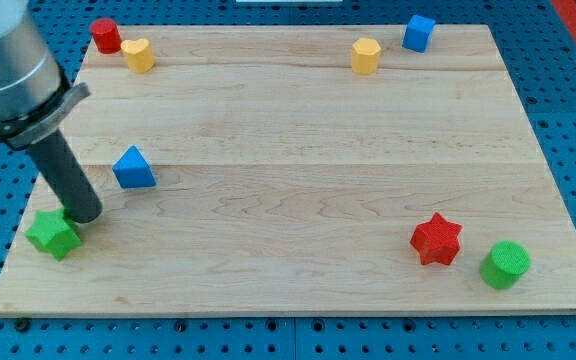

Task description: Move the green star to bottom left

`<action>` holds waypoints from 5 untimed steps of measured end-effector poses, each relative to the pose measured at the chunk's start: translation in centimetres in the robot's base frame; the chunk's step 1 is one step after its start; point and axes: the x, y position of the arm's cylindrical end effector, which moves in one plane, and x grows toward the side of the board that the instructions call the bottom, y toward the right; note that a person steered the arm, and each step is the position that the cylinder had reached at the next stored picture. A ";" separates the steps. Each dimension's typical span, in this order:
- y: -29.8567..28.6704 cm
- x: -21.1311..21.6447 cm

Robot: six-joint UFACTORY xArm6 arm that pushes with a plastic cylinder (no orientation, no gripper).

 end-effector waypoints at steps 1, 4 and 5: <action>-0.2 2.0; -0.5 -1.1; -3.8 -1.4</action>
